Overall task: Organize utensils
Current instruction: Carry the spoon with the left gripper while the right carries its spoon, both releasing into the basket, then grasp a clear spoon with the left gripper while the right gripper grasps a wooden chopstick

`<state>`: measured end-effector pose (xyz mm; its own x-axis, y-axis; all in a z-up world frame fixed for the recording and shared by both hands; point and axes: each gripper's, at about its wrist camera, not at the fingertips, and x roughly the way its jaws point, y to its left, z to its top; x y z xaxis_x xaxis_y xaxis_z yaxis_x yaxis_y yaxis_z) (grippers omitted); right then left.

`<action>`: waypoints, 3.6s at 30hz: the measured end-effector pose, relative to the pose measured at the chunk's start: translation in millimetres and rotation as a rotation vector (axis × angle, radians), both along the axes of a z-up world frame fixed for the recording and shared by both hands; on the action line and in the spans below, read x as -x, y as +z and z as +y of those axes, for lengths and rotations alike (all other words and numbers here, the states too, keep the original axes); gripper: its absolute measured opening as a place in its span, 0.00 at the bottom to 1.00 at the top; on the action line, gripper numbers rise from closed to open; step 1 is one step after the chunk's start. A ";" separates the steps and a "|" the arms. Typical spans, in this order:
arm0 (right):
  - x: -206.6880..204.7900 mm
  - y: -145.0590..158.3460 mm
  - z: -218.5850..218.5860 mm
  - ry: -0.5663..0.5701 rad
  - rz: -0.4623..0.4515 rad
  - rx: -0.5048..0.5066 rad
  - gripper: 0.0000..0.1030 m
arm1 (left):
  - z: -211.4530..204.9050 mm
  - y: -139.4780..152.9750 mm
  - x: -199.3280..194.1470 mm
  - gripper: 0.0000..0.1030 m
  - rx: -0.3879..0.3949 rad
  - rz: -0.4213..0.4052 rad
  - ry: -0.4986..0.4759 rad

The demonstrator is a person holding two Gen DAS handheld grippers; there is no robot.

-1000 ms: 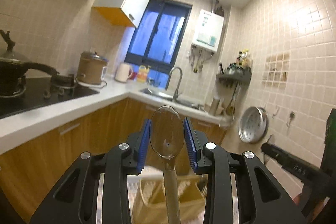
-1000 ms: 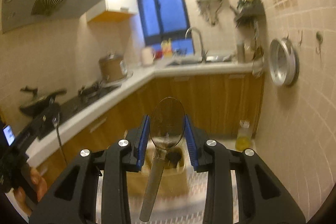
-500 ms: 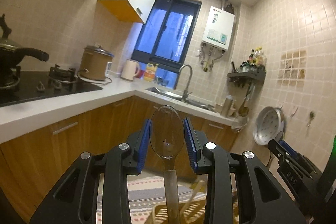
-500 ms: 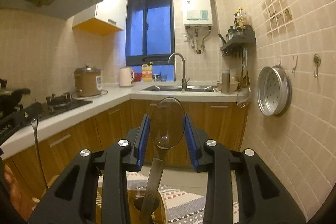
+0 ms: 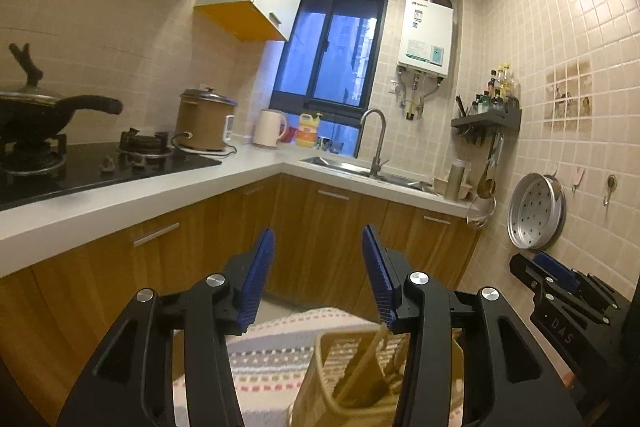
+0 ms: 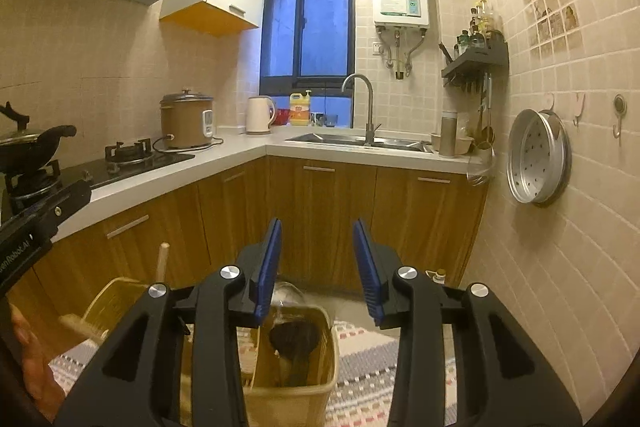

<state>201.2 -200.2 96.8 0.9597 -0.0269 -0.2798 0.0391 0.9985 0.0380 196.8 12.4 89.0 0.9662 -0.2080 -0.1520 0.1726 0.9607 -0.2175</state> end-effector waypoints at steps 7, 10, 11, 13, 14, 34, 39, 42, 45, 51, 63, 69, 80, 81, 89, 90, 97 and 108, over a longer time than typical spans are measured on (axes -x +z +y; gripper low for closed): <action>37.7 9.2 7.3 -0.007 0.025 0.013 0.33 | 20.2 12.1 36.7 0.42 0.027 0.010 -0.002; 52.2 3.9 6.8 -0.026 0.059 0.019 0.33 | 21.7 10.3 55.1 0.42 0.024 0.016 -0.004; 55.5 1.1 5.5 -0.031 0.072 0.020 0.33 | 22.0 7.9 61.8 0.42 0.025 0.025 -0.010; 66.0 -7.2 1.0 -0.042 0.110 0.010 0.33 | 21.3 2.5 73.2 0.42 0.024 0.041 -0.017; 69.8 -9.2 -1.4 -0.044 0.120 0.005 0.33 | 20.9 -0.8 79.4 0.42 0.025 0.050 -0.022; 137.1 -104.0 -44.4 0.127 0.687 -0.215 0.33 | -35.2 -142.4 128.0 0.43 -0.103 0.702 -0.376; 143.8 -127.6 -37.0 0.187 0.780 -0.212 0.33 | -66.0 -161.7 146.2 0.49 -0.227 0.756 -0.412; 145.0 -137.0 -31.2 0.192 0.811 -0.200 0.32 | -78.8 -166.9 154.2 0.48 -0.333 0.716 -0.327; 143.5 -140.8 -30.9 0.194 0.829 -0.210 0.28 | -83.1 -165.1 155.2 0.41 -0.366 0.696 -0.322; 141.5 -145.2 -33.0 0.173 0.845 -0.201 0.27 | -92.5 -166.6 161.7 0.40 -0.414 0.658 -0.269; 113.9 -151.3 -5.3 0.154 0.881 -0.034 0.08 | -40.5 -160.9 148.1 0.11 -0.313 0.711 -0.197; 109.7 -156.6 -15.9 0.141 0.945 -0.045 0.01 | -8.0 -158.7 137.3 0.20 -0.174 0.792 -0.293; 90.0 -140.8 -30.3 0.219 0.968 -0.159 0.03 | -13.7 -147.1 87.0 0.51 -0.199 0.960 -0.332; 87.7 -141.3 -28.9 0.224 0.976 -0.156 0.03 | -19.3 -149.3 83.4 0.51 -0.226 0.976 -0.331; 77.1 -152.0 -14.9 0.275 1.020 -0.150 0.09 | -51.2 -152.2 77.6 0.54 -0.363 1.002 -0.316; 76.7 -151.5 -15.5 0.272 1.015 -0.147 0.18 | -51.3 -151.9 75.5 0.54 -0.352 1.011 -0.319; 78.4 -156.4 -11.4 0.268 1.041 -0.138 0.26 | -53.9 -152.2 60.3 0.46 -0.369 1.030 -0.303; 69.5 -155.1 35.0 0.250 1.069 0.033 0.07 | -87.4 -156.0 57.6 0.31 -0.518 1.011 -0.231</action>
<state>131.7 -165.2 -58.3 0.2019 0.1118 -0.9730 -0.1676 0.9828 0.0781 139.2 -75.0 -67.0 0.3024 -0.0508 -0.9518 0.3279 0.9432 0.0538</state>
